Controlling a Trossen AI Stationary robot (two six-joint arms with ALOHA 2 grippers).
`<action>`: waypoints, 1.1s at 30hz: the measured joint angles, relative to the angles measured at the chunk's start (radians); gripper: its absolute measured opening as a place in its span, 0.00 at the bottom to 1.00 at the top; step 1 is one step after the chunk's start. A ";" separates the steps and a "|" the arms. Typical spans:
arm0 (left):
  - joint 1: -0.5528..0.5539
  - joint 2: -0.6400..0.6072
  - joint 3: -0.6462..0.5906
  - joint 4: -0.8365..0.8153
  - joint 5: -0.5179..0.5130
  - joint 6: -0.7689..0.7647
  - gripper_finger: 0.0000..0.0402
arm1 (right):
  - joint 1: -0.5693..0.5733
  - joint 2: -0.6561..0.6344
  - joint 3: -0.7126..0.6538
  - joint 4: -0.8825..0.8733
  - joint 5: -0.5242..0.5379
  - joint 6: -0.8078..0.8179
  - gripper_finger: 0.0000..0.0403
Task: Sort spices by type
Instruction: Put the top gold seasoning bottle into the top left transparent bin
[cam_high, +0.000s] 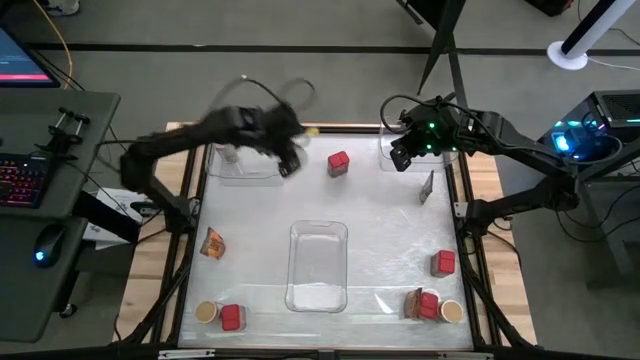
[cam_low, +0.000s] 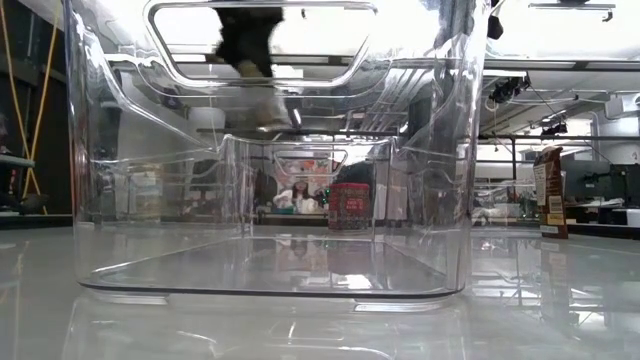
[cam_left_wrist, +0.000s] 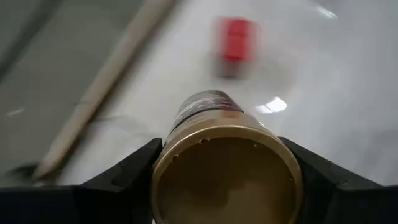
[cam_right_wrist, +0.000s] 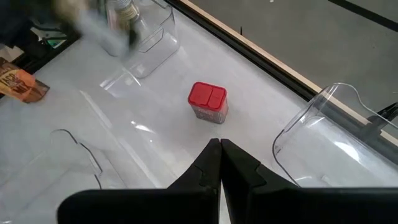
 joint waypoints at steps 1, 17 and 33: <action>0.028 -0.027 0.001 -0.024 -0.037 -0.013 0.60 | 0.000 0.000 0.000 0.000 0.001 0.000 0.00; 0.406 -0.087 -0.316 -0.050 0.030 -0.109 0.60 | 0.000 0.000 0.000 0.000 0.000 0.001 0.00; 0.503 -0.094 -0.529 0.220 0.041 -0.217 0.60 | 0.000 0.000 0.000 0.016 -0.003 0.002 0.00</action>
